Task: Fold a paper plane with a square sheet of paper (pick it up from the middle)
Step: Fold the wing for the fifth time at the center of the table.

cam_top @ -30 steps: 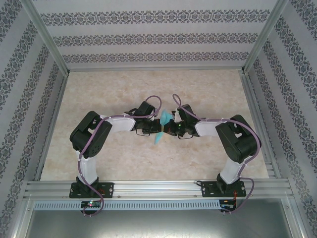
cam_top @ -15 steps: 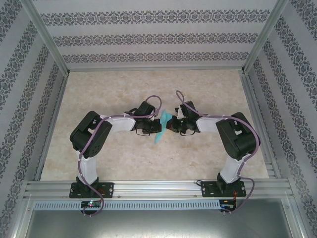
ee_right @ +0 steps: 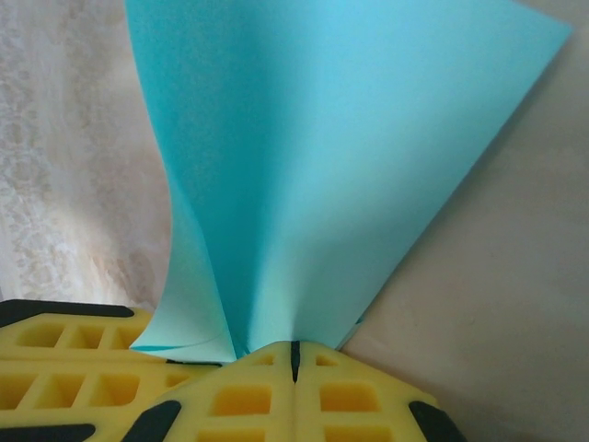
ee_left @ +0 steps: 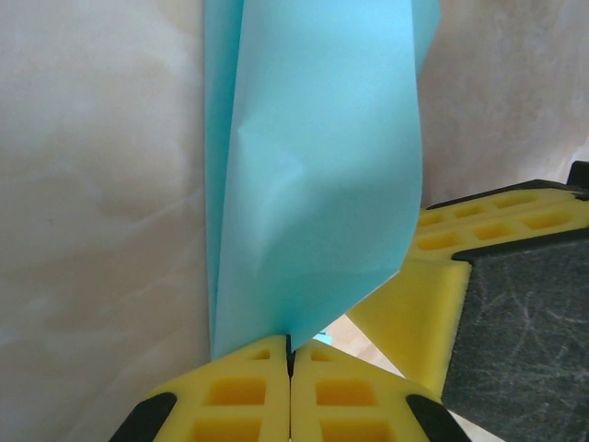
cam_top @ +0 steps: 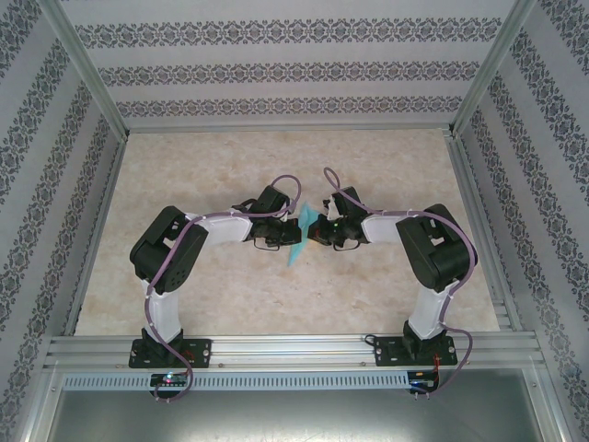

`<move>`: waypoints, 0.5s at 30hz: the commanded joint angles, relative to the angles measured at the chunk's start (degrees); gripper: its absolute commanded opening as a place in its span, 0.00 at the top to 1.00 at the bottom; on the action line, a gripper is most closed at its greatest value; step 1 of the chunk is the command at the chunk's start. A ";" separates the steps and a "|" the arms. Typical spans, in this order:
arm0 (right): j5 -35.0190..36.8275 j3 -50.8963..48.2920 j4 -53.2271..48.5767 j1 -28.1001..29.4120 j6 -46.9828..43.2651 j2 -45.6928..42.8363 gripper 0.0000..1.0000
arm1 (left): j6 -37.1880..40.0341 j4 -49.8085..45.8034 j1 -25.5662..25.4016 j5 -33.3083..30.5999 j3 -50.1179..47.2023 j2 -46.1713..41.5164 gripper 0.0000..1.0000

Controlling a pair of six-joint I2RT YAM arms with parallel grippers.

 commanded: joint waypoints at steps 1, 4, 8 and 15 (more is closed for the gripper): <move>0.93 0.72 -2.36 0.01 -1.46 1.86 0.96 | 0.82 -1.04 -0.32 0.05 1.82 0.71 0.92; 1.03 0.85 -2.47 0.15 -1.45 1.95 0.96 | 0.82 -1.14 -0.41 0.41 2.21 1.08 0.92; 0.84 0.94 -2.44 0.19 -1.45 2.04 0.96 | 0.93 -1.33 -0.50 0.72 2.47 1.87 0.92; 0.38 0.80 -1.96 0.36 -1.20 2.15 0.97 | 0.98 -1.26 -0.85 1.04 3.00 2.96 0.92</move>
